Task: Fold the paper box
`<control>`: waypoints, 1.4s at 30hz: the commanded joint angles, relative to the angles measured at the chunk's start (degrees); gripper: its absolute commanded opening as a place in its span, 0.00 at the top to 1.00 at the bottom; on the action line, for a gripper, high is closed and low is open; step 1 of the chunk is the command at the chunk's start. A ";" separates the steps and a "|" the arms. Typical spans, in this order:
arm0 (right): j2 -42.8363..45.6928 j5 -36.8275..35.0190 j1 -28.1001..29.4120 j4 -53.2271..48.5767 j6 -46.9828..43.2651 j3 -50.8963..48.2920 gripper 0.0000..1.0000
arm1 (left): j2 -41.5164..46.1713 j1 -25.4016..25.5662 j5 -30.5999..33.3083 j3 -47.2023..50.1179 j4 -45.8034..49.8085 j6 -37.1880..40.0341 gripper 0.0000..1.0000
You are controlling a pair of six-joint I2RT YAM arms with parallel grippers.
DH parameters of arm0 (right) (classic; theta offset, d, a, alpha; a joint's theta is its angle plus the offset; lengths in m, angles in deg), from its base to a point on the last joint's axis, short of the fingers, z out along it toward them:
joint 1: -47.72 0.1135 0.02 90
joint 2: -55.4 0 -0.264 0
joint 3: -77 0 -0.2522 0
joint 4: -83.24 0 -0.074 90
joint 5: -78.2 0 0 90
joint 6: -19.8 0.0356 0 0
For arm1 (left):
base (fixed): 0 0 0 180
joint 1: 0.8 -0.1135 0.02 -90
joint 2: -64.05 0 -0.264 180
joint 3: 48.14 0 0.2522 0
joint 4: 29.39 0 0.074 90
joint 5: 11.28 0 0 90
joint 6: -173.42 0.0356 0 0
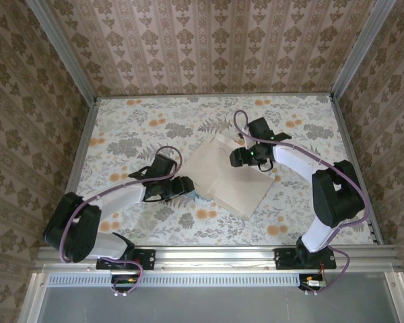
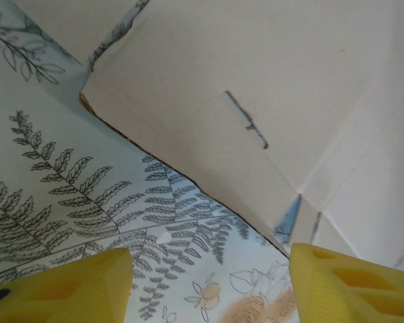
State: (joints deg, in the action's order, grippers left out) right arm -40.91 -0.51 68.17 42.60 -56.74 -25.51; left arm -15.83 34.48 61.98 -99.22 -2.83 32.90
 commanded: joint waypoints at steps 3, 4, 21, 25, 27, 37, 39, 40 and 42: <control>3.24 -0.85 -2.53 3.71 4.58 -7.32 0.35 | -3.47 1.09 2.46 -2.93 -2.17 -1.49 0.42; 3.76 0.40 -3.30 4.63 5.38 -8.70 0.35 | -3.68 1.05 2.73 -2.83 -2.29 -1.49 0.43; 15.14 9.56 -5.14 13.79 19.94 -26.66 0.30 | -6.83 -3.38 3.52 -3.02 -6.20 2.56 0.69; 19.57 8.21 0.02 15.22 26.13 -30.20 0.29 | -8.28 -4.94 2.06 -4.74 -7.52 5.41 0.72; 20.86 6.03 3.51 17.08 30.68 -32.10 0.29 | -9.23 -5.36 1.85 -5.90 -7.59 6.50 0.73; 23.45 -7.93 24.23 28.63 49.46 -33.43 0.27 | -13.72 -8.09 0.35 -12.82 -7.52 13.24 0.73; 22.16 -7.40 25.80 29.33 47.59 -30.72 0.26 | -13.62 -8.74 -0.11 -14.07 -6.43 14.23 0.72; 21.60 -7.10 25.98 28.81 45.89 -29.33 0.25 | -13.26 -8.80 0.04 -14.82 -5.13 14.70 0.71; 21.26 -7.35 25.88 25.39 41.13 -26.46 0.24 | -12.35 -8.76 1.44 -15.74 -1.50 15.38 0.69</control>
State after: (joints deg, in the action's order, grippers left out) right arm -19.07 -4.93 93.87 67.98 -12.83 -56.20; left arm -29.44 25.87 63.14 -112.79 -8.95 45.01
